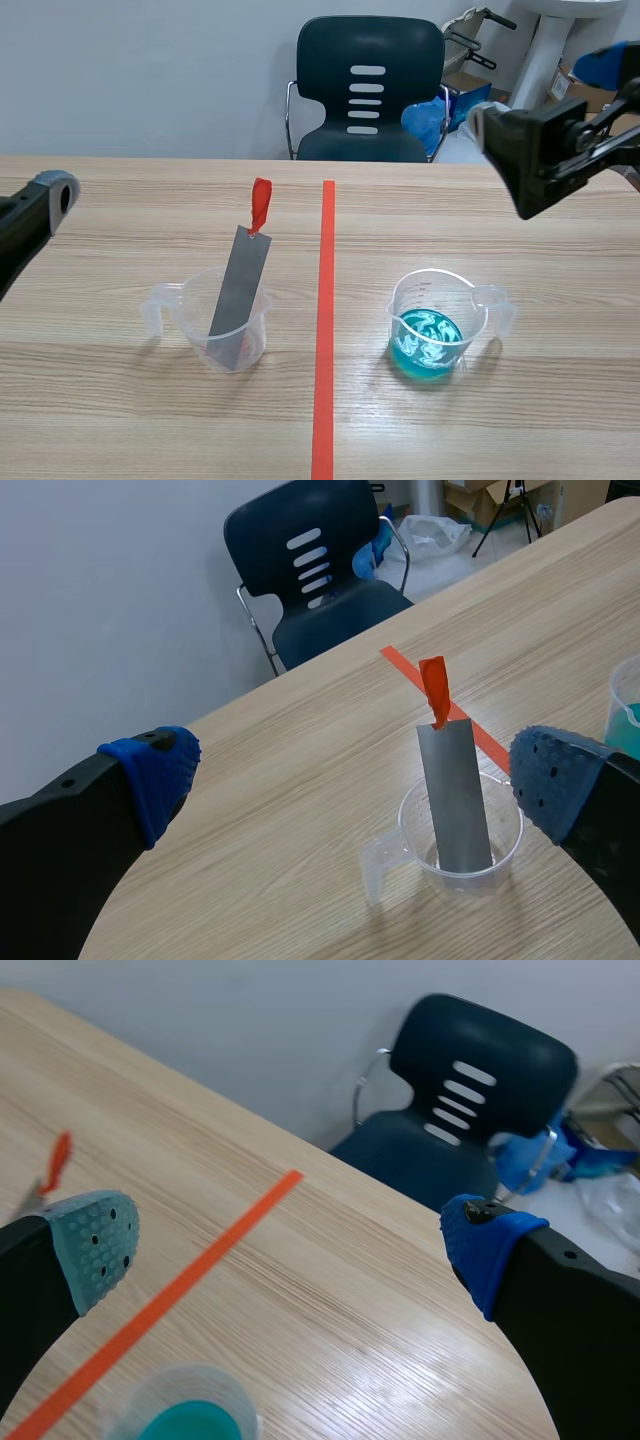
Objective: Do the redox reaction experiment
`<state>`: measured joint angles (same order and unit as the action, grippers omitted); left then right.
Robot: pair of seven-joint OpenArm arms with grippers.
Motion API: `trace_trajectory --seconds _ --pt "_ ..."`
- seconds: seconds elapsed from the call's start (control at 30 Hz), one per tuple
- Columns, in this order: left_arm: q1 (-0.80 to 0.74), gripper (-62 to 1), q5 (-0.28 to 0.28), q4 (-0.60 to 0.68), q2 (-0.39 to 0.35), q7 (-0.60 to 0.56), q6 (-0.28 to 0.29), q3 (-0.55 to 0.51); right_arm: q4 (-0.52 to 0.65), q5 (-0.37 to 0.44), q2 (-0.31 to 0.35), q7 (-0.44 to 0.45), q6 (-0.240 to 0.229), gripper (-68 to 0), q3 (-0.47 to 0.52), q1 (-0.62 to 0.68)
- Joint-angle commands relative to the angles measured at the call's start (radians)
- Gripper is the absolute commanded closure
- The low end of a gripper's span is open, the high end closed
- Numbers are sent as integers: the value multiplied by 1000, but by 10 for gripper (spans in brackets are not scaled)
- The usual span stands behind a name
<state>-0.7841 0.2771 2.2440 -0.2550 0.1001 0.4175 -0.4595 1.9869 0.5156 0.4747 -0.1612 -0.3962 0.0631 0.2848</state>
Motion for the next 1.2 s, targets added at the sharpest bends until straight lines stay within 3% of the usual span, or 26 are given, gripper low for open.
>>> trace_trajectory --seconds 0.0,0.17,0.37,0.53,1.17 --pt "-8 -623 10 11 5 -22 -3 -3 4 5 39 15 15 -623 -36 -23" --pt "-8 -623 10 11 5 -25 -3 -3 4 -29 71 33 56 -614 -156 -56" --pt "-8 -623 10 11 5 -12 -3 -3 4 -76 71 34 74 -614 -237 -86" --pt "-8 -623 10 10 5 -12 -3 -3 4 -121 71 37 120 -584 -296 -102" --pt "-8 -623 10 9 5 -13 -3 -3 4 -135 71 34 119 -584 -320 -102"
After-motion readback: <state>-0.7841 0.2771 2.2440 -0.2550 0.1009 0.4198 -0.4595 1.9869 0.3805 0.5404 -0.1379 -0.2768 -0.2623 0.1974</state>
